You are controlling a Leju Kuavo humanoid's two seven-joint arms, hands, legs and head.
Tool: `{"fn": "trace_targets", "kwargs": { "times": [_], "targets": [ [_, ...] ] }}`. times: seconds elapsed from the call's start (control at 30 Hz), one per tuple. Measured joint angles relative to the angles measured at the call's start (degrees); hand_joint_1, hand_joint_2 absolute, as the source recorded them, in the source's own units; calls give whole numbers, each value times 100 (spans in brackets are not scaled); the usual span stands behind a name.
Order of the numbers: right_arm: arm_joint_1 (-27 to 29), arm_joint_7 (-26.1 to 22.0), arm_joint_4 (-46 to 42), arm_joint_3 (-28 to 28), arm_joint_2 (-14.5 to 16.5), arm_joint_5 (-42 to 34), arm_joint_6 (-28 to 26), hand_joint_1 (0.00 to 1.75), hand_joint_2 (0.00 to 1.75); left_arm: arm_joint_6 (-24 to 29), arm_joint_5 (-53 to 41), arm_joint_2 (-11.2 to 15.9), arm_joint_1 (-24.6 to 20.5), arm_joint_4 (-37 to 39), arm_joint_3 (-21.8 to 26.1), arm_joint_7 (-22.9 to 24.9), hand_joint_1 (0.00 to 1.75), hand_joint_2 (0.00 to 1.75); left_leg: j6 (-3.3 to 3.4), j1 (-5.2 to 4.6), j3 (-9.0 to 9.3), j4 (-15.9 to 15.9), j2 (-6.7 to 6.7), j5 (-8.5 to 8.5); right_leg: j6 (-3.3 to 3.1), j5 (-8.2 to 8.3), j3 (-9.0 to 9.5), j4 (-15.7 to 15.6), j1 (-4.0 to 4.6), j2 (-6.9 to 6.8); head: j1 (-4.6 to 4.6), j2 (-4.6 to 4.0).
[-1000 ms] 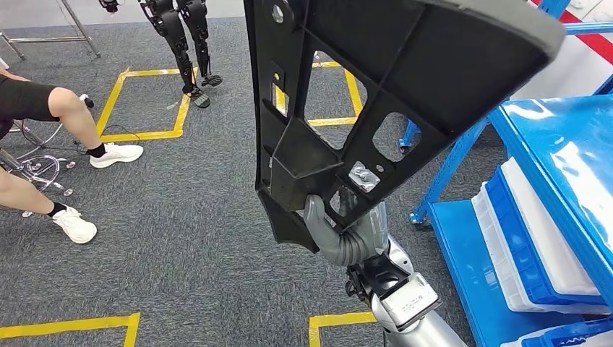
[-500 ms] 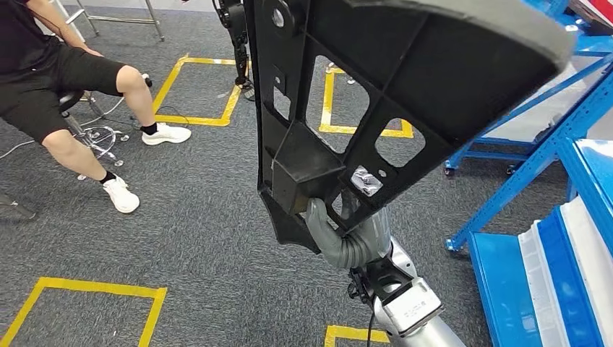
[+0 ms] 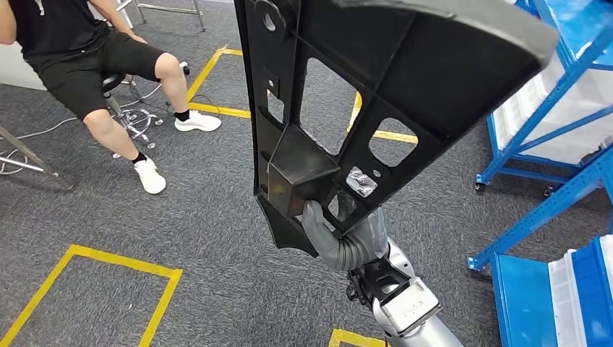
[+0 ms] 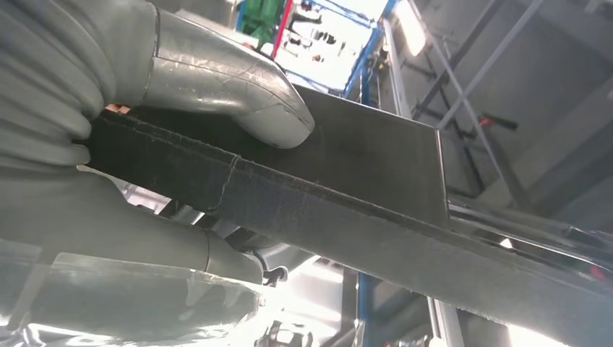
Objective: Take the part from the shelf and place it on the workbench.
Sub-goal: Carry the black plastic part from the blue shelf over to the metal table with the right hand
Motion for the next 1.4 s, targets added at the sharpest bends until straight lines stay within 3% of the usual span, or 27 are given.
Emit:
{"fn": "trace_targets", "kwargs": {
  "times": [0.07,0.13,0.2,0.27,0.33,0.37,0.4,0.43,0.5,0.57,0.63,0.67,0.73,0.77,0.8,0.87,0.9,0.93,1.0,1.07,1.17,1.23,1.3,1.37,1.4],
  "targets": [
    [-6,0,1,-3,9,-22,26,175,175,7,2,1,-11,-3,3,-2,0,175,66,-52,184,-348,80,66,30,-15,8,-6,22,-83,4,0],
    [-18,-1,2,-9,15,-58,45,175,175,-1,1,10,-11,-5,5,-9,0,175,136,-82,190,-393,-3,73,87,-25,27,-21,20,-149,4,0],
    [-34,-2,3,-23,18,-88,50,175,175,-17,-3,13,-5,-7,8,-16,0,175,208,-56,245,-485,-108,131,126,-118,-22,126,11,17,5,0],
    [-37,-4,8,-42,14,-107,51,175,175,-19,-11,5,-29,-11,7,-16,0,175,256,-27,286,-543,-218,176,109,-394,-305,728,-11,322,10,0],
    [-33,-4,25,-51,8,-121,61,175,175,-4,-17,3,-55,-14,6,-12,0,175,268,-24,282,-544,-353,183,106,-650,-681,1463,-31,446,13,0],
    [-35,-2,34,-51,7,-126,76,175,175,7,-17,0,-58,-14,6,-10,0,175,267,-23,282,-542,-426,183,136,-674,-789,1637,-41,459,13,0],
    [-40,1,40,-51,7,-134,93,175,175,18,-15,-4,-57,-14,6,-10,0,175,265,-21,285,-538,-504,183,188,-588,-771,1554,-53,469,13,0],
    [-49,4,43,-50,7,-145,116,175,175,31,-12,-10,-56,-15,6,-11,0,175,257,-17,291,-529,-589,179,250,-425,-646,1254,-71,496,13,0],
    [-81,18,49,-47,9,-175,151,175,175,51,-4,-20,-57,-20,8,-17,0,175,215,-18,280,-485,-750,157,335,-68,-274,416,-117,682,14,0],
    [-116,40,57,-42,13,-198,178,175,175,69,2,-24,-53,-26,16,-26,0,175,141,-22,239,-447,-863,139,306,75,-95,20,-129,801,11,0],
    [-147,67,62,-35,26,-209,211,175,175,75,4,-23,-32,-29,29,-33,0,175,64,-1,197,-454,-946,154,220,98,-83,1,-118,713,8,0],
    [-170,80,63,-33,39,-214,232,175,175,75,6,-28,-16,-29,34,-35,0,175,32,8,173,-433,-886,144,178,115,-76,-14,-125,661,7,0],
    [-224,99,64,-29,71,-229,273,175,175,80,23,-39,1,-33,46,-42,0,175,-25,13,27,-150,-572,-35,93,135,-57,-51,-139,544,-11,0],
    [-248,109,65,-28,82,-240,293,175,175,83,33,-46,0,-35,52,-51,0,175,-48,18,-128,164,-376,-207,59,131,-50,-59,-128,479,-20,0],
    [-266,121,67,-28,87,-254,311,175,175,86,44,-51,-1,-37,58,-62,0,175,-71,27,-329,551,-263,-395,33,121,-49,-60,-114,408,-28,0],
    [-285,149,75,-23,87,-276,337,175,175,85,49,-63,17,-38,66,-88,0,175,-102,47,-655,1142,-190,-585,9,102,-47,-59,-95,258,-28,0],
    [-290,160,78,-19,87,-283,345,175,175,82,49,-69,32,-38,68,-98,0,175,-109,53,-675,1154,-173,-524,5,92,-43,-59,-92,188,-28,0],
    [-295,165,80,-14,87,-285,348,175,175,79,49,-72,44,-38,71,-107,0,175,-107,58,-565,926,-143,-366,5,83,-34,-58,-90,122,-28,0],
    [-308,168,80,-8,86,-286,348,175,175,75,46,-72,49,-39,76,-117,0,175,-76,43,-128,128,42,-6,34,50,-1,-56,-69,4,-27,0],
    [-322,170,80,-5,82,-288,341,175,175,72,23,-73,39,-42,76,-120,0,175,-18,4,136,-357,173,141,90,15,26,-55,-32,-92,-17,0],
    [-320,173,73,-3,75,-286,299,175,175,59,-42,-72,47,-42,73,-110,0,175,91,-16,162,-448,29,157,186,-18,61,-69,-17,-190,-5,0],
    [-303,172,57,-9,66,-275,253,175,175,52,-86,-79,48,-44,68,-96,0,175,172,12,226,-532,-93,207,218,-149,-16,162,-22,46,4,-1],
    [-253,171,39,-24,43,-241,202,175,175,40,-140,-85,23,-46,51,-74,0,175,222,23,258,-567,-216,230,186,-443,-348,849,-48,368,14,-1],
    [-171,174,27,-39,15,-198,159,175,175,34,-188,-85,7,-46,20,-45,0,175,235,22,259,-566,-372,225,196,-661,-738,1541,-64,459,17,0],
    [-134,177,21,-42,4,-183,144,175,175,35,-203,-87,7,-46,3,-31,0,175,235,21,263,-563,-456,223,235,-641,-814,1625,-68,469,17,0]
  ]
}}
